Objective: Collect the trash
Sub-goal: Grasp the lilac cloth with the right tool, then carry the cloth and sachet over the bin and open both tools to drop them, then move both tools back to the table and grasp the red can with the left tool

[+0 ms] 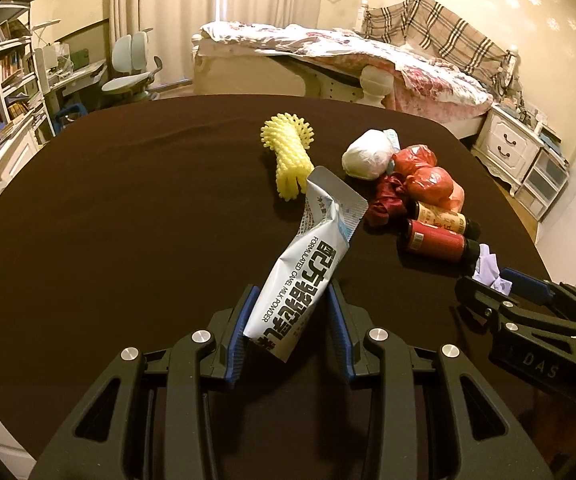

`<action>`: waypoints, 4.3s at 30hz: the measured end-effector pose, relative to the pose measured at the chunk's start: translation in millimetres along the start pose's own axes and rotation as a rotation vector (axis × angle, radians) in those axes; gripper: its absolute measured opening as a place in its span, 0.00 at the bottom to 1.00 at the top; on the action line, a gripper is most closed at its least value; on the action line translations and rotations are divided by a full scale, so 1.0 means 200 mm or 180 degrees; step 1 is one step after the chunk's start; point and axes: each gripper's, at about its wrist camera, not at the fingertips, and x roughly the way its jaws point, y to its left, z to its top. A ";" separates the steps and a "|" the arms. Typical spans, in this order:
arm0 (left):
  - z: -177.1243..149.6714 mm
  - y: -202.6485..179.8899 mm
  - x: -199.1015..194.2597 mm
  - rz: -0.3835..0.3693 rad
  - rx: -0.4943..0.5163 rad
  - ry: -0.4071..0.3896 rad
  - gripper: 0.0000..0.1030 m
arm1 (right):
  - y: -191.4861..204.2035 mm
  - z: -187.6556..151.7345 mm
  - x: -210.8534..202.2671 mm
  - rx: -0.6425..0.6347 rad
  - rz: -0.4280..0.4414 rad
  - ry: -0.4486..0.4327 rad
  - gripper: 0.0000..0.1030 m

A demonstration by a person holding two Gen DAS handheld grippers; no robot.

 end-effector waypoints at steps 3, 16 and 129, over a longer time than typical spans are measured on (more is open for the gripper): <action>-0.01 0.00 0.00 -0.0012 0.0000 0.0011 0.36 | -0.02 -0.01 -0.01 -0.0007 -0.0004 0.0006 0.40; -0.04 -0.08 -0.05 -0.0084 -0.0026 -0.0018 0.36 | -0.10 -0.08 -0.10 0.0000 0.0038 -0.0075 0.36; 0.07 -0.46 0.15 0.0179 -0.0147 0.0328 0.69 | -0.55 -0.07 -0.19 0.0284 -0.0181 -0.0297 0.64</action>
